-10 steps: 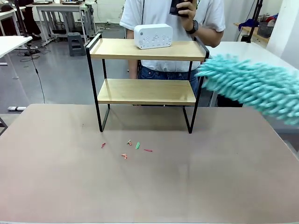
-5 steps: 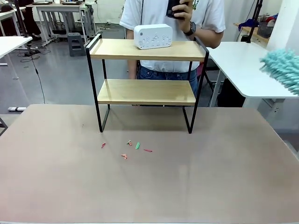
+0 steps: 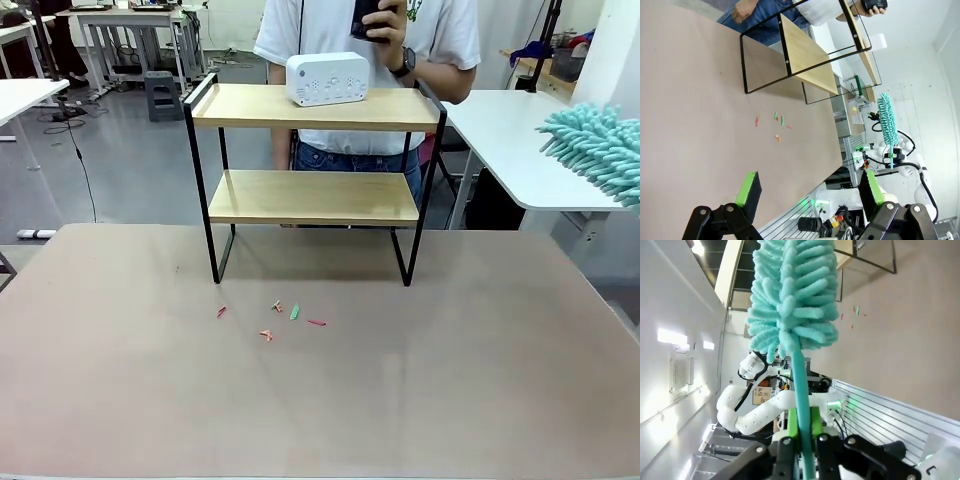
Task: Clean the shelf.
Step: Clean the remaining tier of the Shelf with the Duster once objects are removed, then hand the Duster back to the human.
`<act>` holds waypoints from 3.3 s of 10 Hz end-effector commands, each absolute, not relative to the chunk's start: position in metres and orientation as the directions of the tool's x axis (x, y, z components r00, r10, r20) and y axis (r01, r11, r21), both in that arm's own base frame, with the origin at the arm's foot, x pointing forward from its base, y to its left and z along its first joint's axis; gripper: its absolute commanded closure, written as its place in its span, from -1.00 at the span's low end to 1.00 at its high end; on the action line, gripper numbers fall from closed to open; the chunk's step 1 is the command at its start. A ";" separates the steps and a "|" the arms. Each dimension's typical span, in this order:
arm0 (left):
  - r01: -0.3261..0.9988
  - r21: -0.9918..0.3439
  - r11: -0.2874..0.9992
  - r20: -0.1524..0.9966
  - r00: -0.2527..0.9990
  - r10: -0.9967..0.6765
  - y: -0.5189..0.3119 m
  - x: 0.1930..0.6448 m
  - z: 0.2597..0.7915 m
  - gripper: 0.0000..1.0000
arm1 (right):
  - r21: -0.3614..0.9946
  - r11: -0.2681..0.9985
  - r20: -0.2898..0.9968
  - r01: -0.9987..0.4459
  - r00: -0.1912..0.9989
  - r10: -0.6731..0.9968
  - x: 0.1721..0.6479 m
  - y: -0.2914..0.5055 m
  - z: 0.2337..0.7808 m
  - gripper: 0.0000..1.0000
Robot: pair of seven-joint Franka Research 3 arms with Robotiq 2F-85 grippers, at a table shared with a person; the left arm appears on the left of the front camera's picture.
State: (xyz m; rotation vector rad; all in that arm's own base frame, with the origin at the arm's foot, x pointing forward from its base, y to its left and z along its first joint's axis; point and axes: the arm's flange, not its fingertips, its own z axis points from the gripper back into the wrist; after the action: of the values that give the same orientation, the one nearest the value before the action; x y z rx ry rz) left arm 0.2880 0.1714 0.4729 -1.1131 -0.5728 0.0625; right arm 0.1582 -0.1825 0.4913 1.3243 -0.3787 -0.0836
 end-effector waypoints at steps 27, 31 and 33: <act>0.739 -0.669 0.081 0.590 0.595 -0.546 -0.193 0.365 0.597 -1.00 | 0.789 0.267 0.164 -0.553 0.609 0.776 0.239 0.068 0.612 0.75; 0.756 -0.646 -0.105 0.565 0.381 -0.732 -0.267 0.354 0.581 -1.00 | 0.815 0.244 0.113 -0.526 0.557 0.823 0.270 0.105 0.600 0.75; 0.717 -0.662 -0.217 0.568 0.292 -0.770 -0.284 0.343 0.576 -1.00 | 0.827 0.222 0.127 -0.516 0.558 0.820 0.279 0.109 0.596 0.75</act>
State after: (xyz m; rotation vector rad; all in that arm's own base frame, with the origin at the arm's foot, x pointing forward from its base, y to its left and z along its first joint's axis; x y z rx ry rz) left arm 0.3373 -0.2903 0.5728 -1.1385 0.0310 -1.2925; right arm 0.2741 0.1060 0.5887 0.9373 0.3929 0.9347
